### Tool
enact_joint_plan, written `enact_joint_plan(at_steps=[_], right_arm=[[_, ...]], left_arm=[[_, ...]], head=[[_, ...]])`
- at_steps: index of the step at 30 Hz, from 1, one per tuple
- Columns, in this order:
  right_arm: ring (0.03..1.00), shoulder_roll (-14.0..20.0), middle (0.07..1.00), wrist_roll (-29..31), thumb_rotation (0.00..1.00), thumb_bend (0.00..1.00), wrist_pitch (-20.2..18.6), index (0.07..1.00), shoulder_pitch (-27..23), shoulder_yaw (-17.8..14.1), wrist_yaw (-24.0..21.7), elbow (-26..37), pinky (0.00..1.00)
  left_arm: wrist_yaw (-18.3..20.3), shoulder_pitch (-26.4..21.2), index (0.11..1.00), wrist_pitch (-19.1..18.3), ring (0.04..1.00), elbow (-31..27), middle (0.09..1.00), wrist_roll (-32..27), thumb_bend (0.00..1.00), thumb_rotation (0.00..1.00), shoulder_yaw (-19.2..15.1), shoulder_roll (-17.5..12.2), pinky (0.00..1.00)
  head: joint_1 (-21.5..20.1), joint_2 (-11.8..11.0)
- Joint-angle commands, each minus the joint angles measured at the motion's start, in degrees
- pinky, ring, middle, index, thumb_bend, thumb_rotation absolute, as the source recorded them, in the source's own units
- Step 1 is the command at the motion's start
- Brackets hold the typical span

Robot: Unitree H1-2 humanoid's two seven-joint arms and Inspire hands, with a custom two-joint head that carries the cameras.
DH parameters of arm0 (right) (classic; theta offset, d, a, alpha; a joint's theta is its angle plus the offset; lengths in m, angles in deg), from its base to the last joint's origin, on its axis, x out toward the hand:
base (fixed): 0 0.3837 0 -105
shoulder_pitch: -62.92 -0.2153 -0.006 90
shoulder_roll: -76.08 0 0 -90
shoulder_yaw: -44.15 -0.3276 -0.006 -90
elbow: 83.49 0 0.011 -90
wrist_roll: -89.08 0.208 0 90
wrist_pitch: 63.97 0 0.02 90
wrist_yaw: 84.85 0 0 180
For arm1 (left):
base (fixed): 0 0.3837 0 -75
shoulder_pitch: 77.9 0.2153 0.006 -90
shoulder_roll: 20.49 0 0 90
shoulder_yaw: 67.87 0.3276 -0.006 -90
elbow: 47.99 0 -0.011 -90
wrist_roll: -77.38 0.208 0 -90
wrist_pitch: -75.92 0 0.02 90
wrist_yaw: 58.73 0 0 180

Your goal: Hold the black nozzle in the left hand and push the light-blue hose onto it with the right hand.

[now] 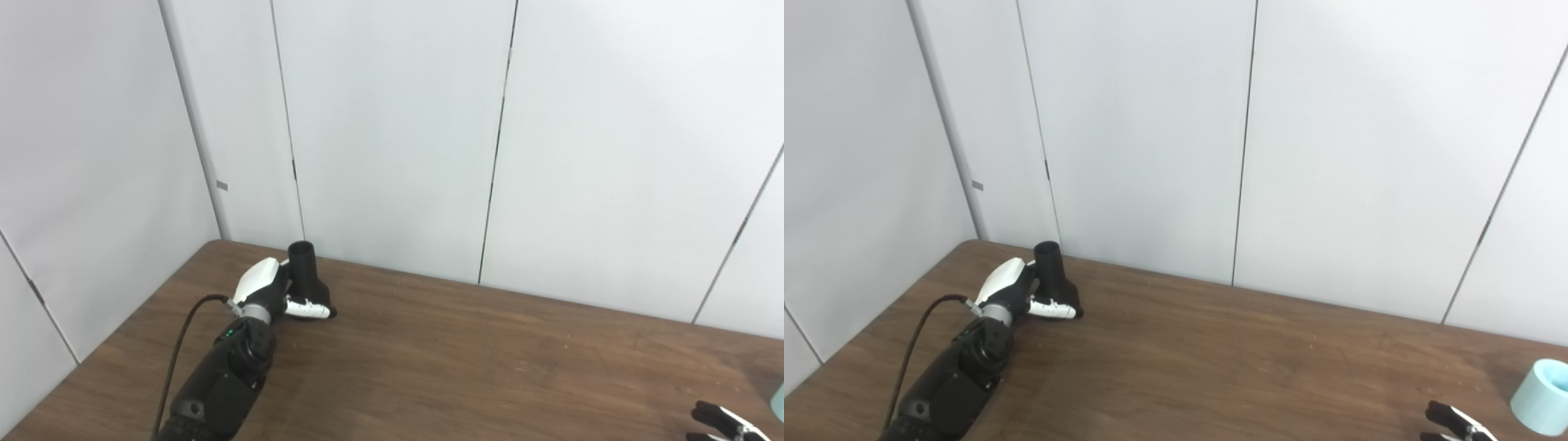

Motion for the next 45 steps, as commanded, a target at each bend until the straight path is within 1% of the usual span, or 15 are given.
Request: enact_joint_plan(at_steps=[1,3,4,6,7,9,16,18,21,25,29,31,35,40,45], right_arm=[[0.726,1.39,0.819,0.82,0.24,0.76,0.64,0.804,-1.09,-0.73,-0.09,1.8,0.61],[0.726,1.38,0.819,0.62,0.24,0.76,0.42,0.804,-1.07,-0.66,-0.05,2.01,0.61],[0.725,1.37,0.819,0.56,0.24,0.76,0.31,0.804,-1.06,-0.64,-0.04,2.12,0.61],[0.725,1.43,0.819,0.45,0.25,0.76,0.37,0.804,-1.1,-0.65,-0.03,2.09,0.61],[0.725,1.48,0.818,0.38,0.25,0.76,0.42,0.803,-1.15,-0.65,-0.02,2.06,0.61],[0.725,1.58,0.818,0.33,0.25,0.76,0.44,0.803,-1.19,-0.71,0.0,2.13,0.61],[0.725,1.66,0.818,0.6,0.24,0.76,0.21,0.803,-1.41,-0.65,0.1,2.25,0.61],[0.725,1.63,0.819,0.71,0.24,0.76,0.0,0.803,-1.57,-0.6,0.12,2.35,0.61],[0.725,1.63,0.819,1.03,0.24,0.76,-0.09,0.804,-1.72,-0.6,0.01,2.3,0.61],[0.725,1.64,0.819,1.43,0.24,0.76,-0.23,0.804,-1.94,-0.6,-0.09,2.15,0.61],[0.725,1.42,0.818,1.34,0.24,0.76,-0.46,0.803,-2.2,-0.37,0.05,2.23,0.61],[0.724,1.3,0.817,1.28,0.24,0.76,-0.58,0.802,-2.37,-0.25,0.11,2.18,0.61],[0.726,0.89,0.814,1.29,0.23,0.76,-1.65,0.8,-2.68,0.06,0.14,2.69,0.61],[0.721,-0.19,0.81,0.5,0.22,0.78,-8.31,0.794,-2.75,0.16,1.11,6.52,0.61],[0.72,-1.19,0.809,-0.29,0.22,0.77,-7.41,0.79,-3.62,0.49,1.51,6.5,0.6]], left_arm=[[-0.96,-3.14,0.785,0.9,0.968,-0.29,0.769,0.34,0.98,0.31,-0.38,-1.46,1.0],[-1.07,-3.28,0.708,1.11,0.894,0.39,0.699,-0.01,0.92,0.26,-0.59,-1.29,1.0],[-1.21,-3.33,0.631,1.28,0.805,0.76,0.647,-0.2,0.87,0.2,-0.71,-1.13,1.0],[-1.79,-3.38,0.537,1.79,0.644,1.78,0.538,-0.97,0.65,0.09,-1.26,-0.46,1.0],[-2.04,-3.36,0.531,1.99,0.586,2.19,0.475,-1.38,0.56,0.03,-1.59,-0.16,1.0],[-2.6,-3.29,0.529,2.27,0.581,3.16,0.456,-2.14,0.54,0.01,-2.06,0.49,0.97],[-0.94,-2.55,0.502,0.31,0.604,2.98,0.472,-1.97,0.52,0.0,-1.21,-0.46,0.84],[-0.67,-1.81,0.504,0.63,0.592,2.62,0.468,-2.25,0.53,0.0,-1.38,-0.83,0.76],[-0.78,-0.81,0.504,1.1,0.585,2.69,0.466,-2.03,0.53,0.0,-1.16,-0.96,0.73],[-0.67,0.56,0.49,0.88,0.61,1.83,0.485,-2.01,0.53,0.0,-0.97,-0.49,0.8],[-0.23,2.4,0.5,2.0,0.615,-0.87,0.474,-1.88,0.52,0.0,0.3,0.78,0.96],[0.1,2.97,0.513,2.7,0.612,-1.72,0.458,-1.99,0.52,0.0,0.96,1.12,0.99],[2.22,5.04,0.512,6.85,0.661,-4.78,0.455,-1.62,0.52,0.0,4.83,2.03,1.0],[5.35,6.4,0.498,15.08,0.618,-5.68,0.468,-2.75,0.53,0.0,10.2,3.83,1.0],[7.88,7.25,0.5,18.93,0.611,-8.21,0.462,-2.03,0.53,0.0,14.56,6.66,1.0]], head=[[0.07,0.04],[-0.02,0.39],[-0.13,0.49],[-0.21,0.63],[-0.17,0.84],[-0.1,0.85],[0.12,1.39],[0.18,1.49],[0.26,1.62],[-0.03,1.85],[-0.93,2.17],[-1.34,2.24],[-2.74,2.56],[-5.04,3.2],[-8.1,3.99]])
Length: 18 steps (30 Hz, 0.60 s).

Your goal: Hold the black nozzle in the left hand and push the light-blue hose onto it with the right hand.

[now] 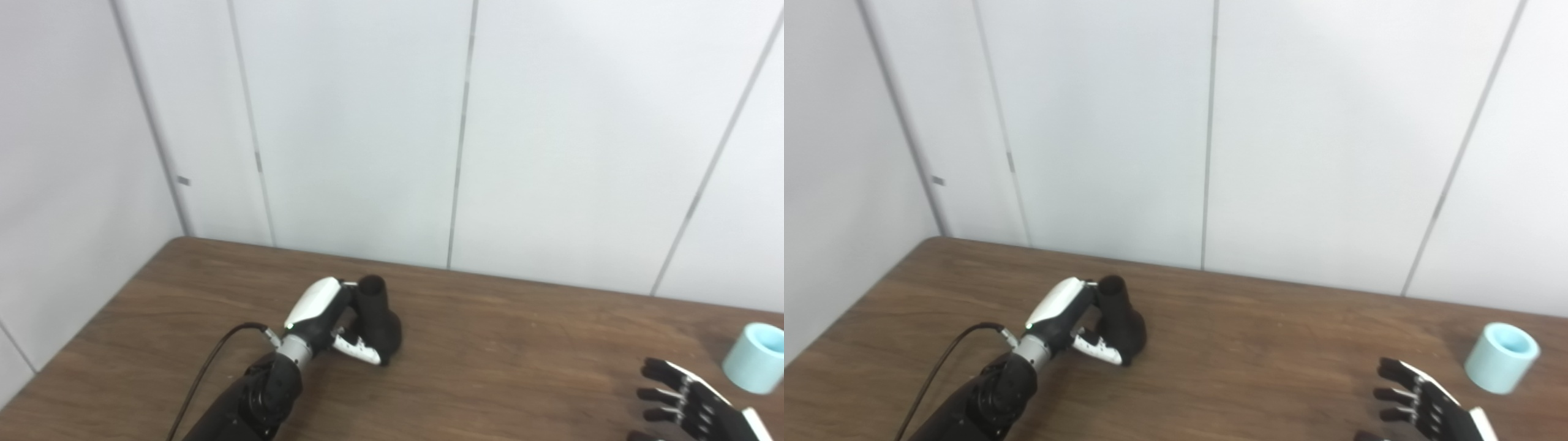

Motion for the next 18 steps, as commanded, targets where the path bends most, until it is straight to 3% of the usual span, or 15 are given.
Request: enact_joint_plan(at_steps=[1,7,13,18], right_arm=[[0.72,-0.04,0.809,-0.08,0.21,0.76,2.21,0.79,-2.31,-0.11,0.69,1.58,0.6],[0.72,-0.76,0.815,-2.83,0.18,0.73,1.31,0.797,-2.85,0.86,1.65,3.8,0.6],[0.716,-2.12,0.814,-5.26,0.14,0.7,0.32,0.799,-3.03,1.25,2.79,6.06,0.59],[0.709,-3.03,0.813,-6.58,0.15,0.7,0.14,0.797,-2.91,1.39,3.22,7.2,0.59]], left_arm=[[4.46,1.96,0.501,0.27,0.613,-0.37,0.46,0.68,0.53,0.0,2.9,1.37,1.0],[7.38,1.91,0.485,3.99,0.607,-1.33,0.488,-0.47,0.53,0.0,6.6,4.56,1.0],[6.62,0.71,0.477,10.38,0.603,3.6,0.501,0.13,0.52,0.0,9.48,7.4,1.0],[7.4,-0.26,0.482,11.47,0.602,6.68,0.493,1.07,0.53,0.0,11.18,9.62,1.0]], head=[[-0.55,0.21],[-3.59,1.08],[-6.12,1.8],[-8.23,2.13]])
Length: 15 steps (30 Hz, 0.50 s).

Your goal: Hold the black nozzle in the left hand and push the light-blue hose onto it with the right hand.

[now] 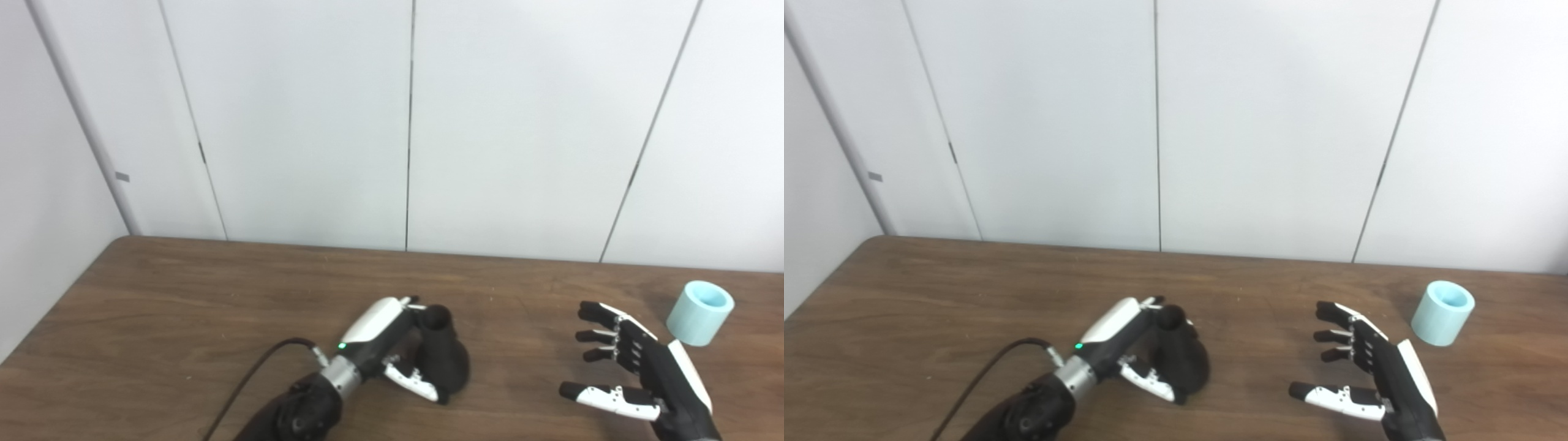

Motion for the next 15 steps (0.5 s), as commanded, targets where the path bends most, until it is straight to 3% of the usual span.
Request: enact_joint_plan(at_steps=[1,11,15], right_arm=[[0.709,-0.05,0.814,-0.07,0.15,0.7,0.66,0.797,-1.6,-0.18,1.19,2.81,0.59],[0.704,-0.63,0.81,0.15,0.17,0.71,-3.36,0.794,-2.68,-0.9,1.46,5.87,0.57],[0.692,2.03,0.807,0.53,0.17,0.71,-6.34,0.793,-4.09,-2.43,0.4,9.58,0.56]], left_arm=[[4.46,1.47,0.484,-1.08,0.6,3.06,0.489,2.45,0.53,0.0,2.75,0.17,1.0],[3.9,0.38,0.497,-1.55,0.594,5.47,0.47,5.79,0.53,0.0,5.67,0.41,1.0],[3.76,-0.62,0.499,-1.6,0.596,7.09,0.467,7.74,0.53,0.0,7.16,-0.43,1.0]], head=[[-0.26,0.04],[-3.5,0.56],[-5.07,0.38]])
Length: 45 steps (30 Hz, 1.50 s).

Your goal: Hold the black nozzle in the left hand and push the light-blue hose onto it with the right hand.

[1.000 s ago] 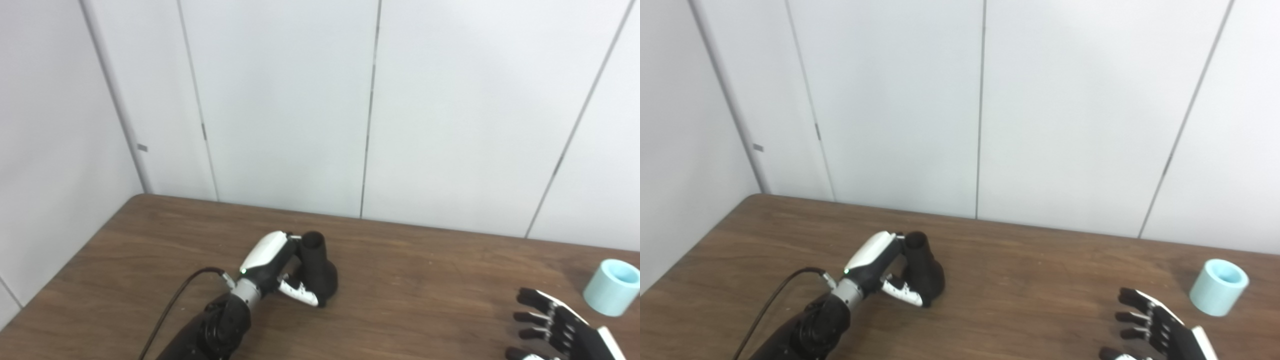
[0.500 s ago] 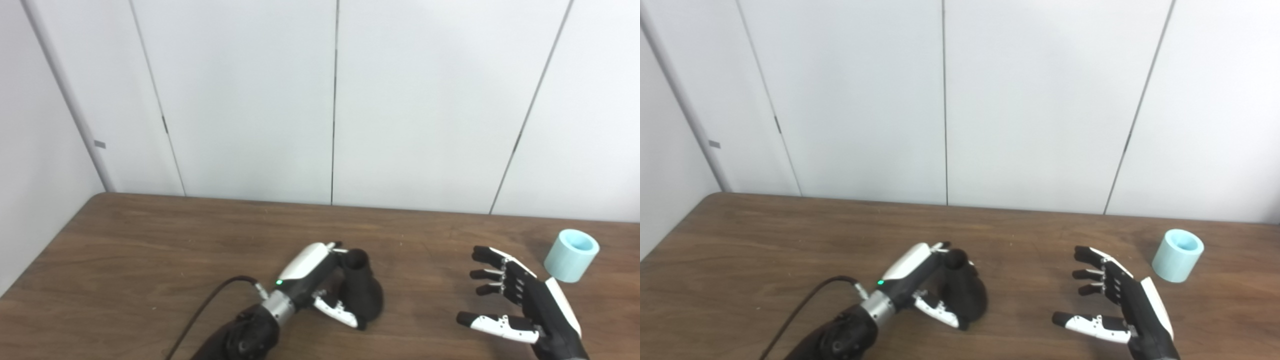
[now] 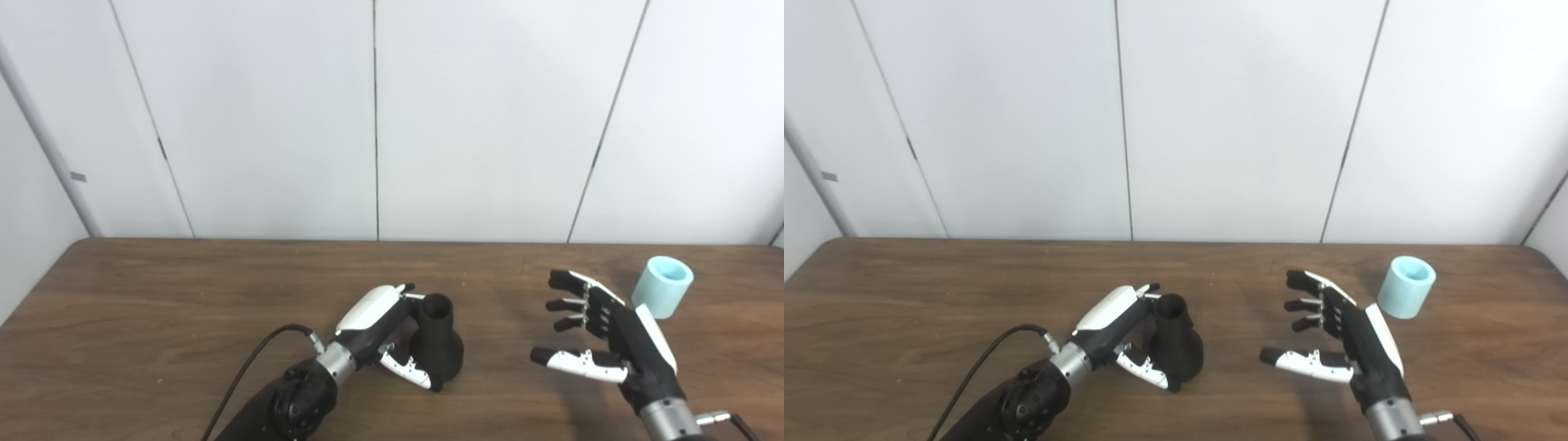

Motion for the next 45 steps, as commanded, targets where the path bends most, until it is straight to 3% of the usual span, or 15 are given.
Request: enact_joint_plan(at_steps=[1,2,12,15,17,20,24,29,37,43,45], right_arm=[[0.691,2.74,0.807,0.52,0.17,0.72,-0.32,0.793,-3.09,-1.57,-0.16,3.91,0.56],[0.69,4.19,0.806,0.53,0.17,0.72,-0.62,0.793,-3.53,-2.12,-0.59,4.75,0.56],[0.675,19.06,0.79,-2.06,0.2,0.76,-5.73,0.775,-11.21,-6.33,-3.99,9.25,0.52],[0.669,23.1,0.784,-4.14,0.18,0.76,-7.79,0.774,-13.95,-6.14,-5.45,8.18,0.51],[0.682,27.74,0.79,-6.47,0.18,0.76,-10.61,0.777,-17.36,-5.5,-7.54,5.55,0.53],[0.741,31.52,0.847,-10.08,0.15,0.77,-15.13,0.803,-21.11,-3.4,-9.34,1.48,0.57],[0.848,31.93,0.932,-16.22,0.12,0.81,-17.7,0.859,-24.76,-2.02,-13.4,-4.06,0.7],[0.878,31.29,0.933,-21.17,0.14,0.82,-17.7,0.873,-28.06,-0.5,-15.84,-10.67,0.75],[0.915,31.78,0.956,-21.72,0.18,0.81,-17.6,0.884,-32.14,3.04,-16.89,-20.83,0.76],[0.976,31.01,1.0,-21.58,0.19,0.8,-17.67,0.958,-34.6,4.59,-19.41,-26.36,0.78],[0.981,30.86,1.0,-22.97,0.22,0.81,-17.67,0.967,-35.48,6.41,-20.31,-29.27,0.81]], left_arm=[[3.93,2.63,0.501,-1.73,0.597,4.63,0.465,4.86,0.53,0.0,3.5,-0.89,1.0],[3.74,2.43,0.501,-1.79,0.597,5.08,0.464,5.34,0.53,0.0,3.8,-1.01,1.0],[1.58,1.62,0.497,-1.53,0.605,9.33,0.465,7.1,0.53,0.0,5.53,-2.46,1.0],[1.31,1.71,0.496,-0.61,0.612,10.2,0.466,7.04,0.53,0.0,5.36,-2.89,1.0],[1.62,2.01,0.495,-0.36,0.616,10.25,0.467,6.54,0.53,0.0,5.09,-3.35,1.0],[1.77,2.34,0.494,0.2,0.62,10.79,0.47,5.77,0.53,0.0,4.76,-3.67,1.0],[1.31,2.29,0.499,1.51,0.62,12.44,0.463,5.59,0.53,0.0,4.64,-3.97,1.0],[0.6,2.37,0.5,1.98,0.618,13.54,0.461,6.33,0.53,0.0,4.91,-4.43,1.0],[1.2,2.85,0.498,1.91,0.615,13.16,0.465,5.79,0.53,0.0,4.87,-4.79,1.0],[1.25,3.02,0.498,2.56,0.616,13.13,0.467,5.32,0.53,0.0,4.73,-5.18,1.0],[1.31,2.96,0.498,2.96,0.615,13.27,0.468,5.12,0.53,0.0,4.74,-5.21,1.0]], head=[[-0.06,0.03],[-2.14,-0.2],[-8.53,-2.49],[-9.92,-2.99],[-12.13,-4.01],[-14.64,-5.32],[-16.18,-6.15],[-17.53,-7.55],[-18.06,-7.86],[-18.45,-7.89],[-18.52,-7.94]])
